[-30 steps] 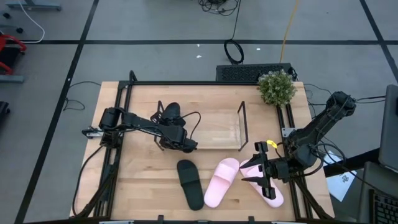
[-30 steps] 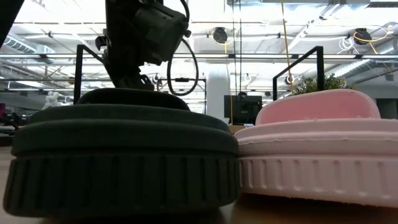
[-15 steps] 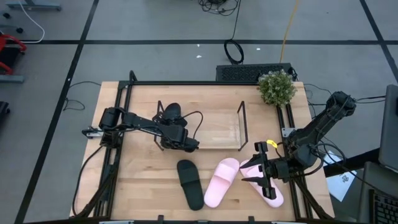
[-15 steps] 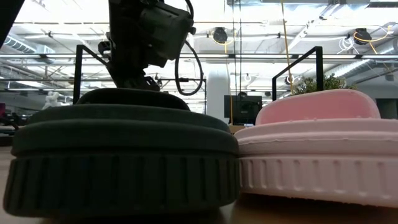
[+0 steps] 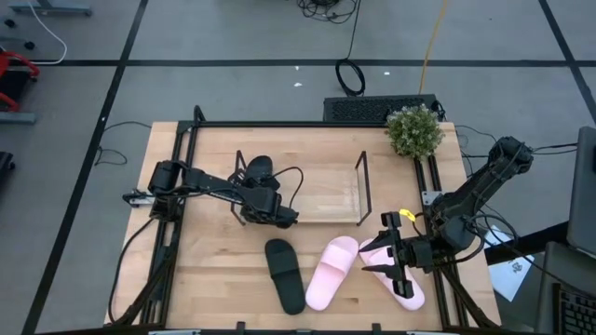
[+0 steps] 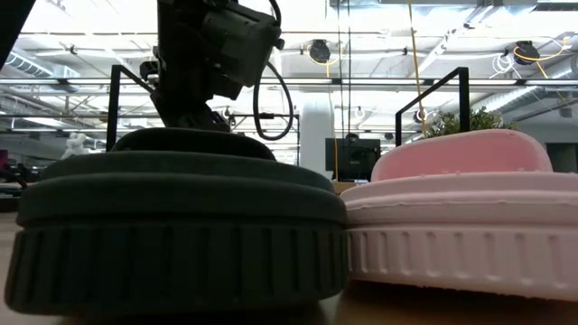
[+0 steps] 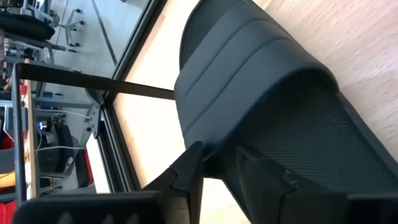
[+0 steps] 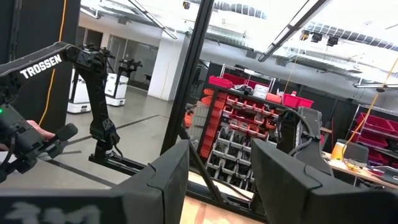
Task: Pick and place slides into the shelf
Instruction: Put the left black slipper on the shelf
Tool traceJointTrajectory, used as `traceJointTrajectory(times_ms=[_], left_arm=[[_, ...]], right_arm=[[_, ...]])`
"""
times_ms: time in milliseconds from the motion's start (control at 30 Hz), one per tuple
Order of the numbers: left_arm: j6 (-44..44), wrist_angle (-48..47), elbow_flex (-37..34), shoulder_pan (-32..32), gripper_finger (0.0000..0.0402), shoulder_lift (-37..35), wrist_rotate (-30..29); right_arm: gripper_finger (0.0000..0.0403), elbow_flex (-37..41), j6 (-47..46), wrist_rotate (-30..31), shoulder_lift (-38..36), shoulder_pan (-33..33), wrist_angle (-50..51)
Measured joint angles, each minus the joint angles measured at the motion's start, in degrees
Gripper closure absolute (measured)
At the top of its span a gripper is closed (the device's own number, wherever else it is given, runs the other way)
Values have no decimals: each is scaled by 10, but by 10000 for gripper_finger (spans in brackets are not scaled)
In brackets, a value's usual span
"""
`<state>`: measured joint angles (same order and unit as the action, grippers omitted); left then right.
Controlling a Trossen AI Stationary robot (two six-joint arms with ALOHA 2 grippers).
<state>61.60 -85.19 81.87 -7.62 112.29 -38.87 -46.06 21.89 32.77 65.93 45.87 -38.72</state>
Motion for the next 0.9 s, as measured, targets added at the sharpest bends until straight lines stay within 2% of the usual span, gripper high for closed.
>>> traceJointTrajectory(times_ms=[300, 567, 733, 900], left_arm=[[-6, -1, 18, -1, 269, 0, 3], [-14, -2, 32, -1, 268, 0, 13], [-25, -2, 32, -3, 268, 0, 42], [-25, -4, 34, -13, 268, -10, 39]], right_arm=[[238, 0, 0, 0, 0, 0, 0], [238, 0, 0, 0, 0, 0, 0], [238, 0, 0, 0, 0, 0, 0], [238, 0, 0, 0, 0, 0, 0]])
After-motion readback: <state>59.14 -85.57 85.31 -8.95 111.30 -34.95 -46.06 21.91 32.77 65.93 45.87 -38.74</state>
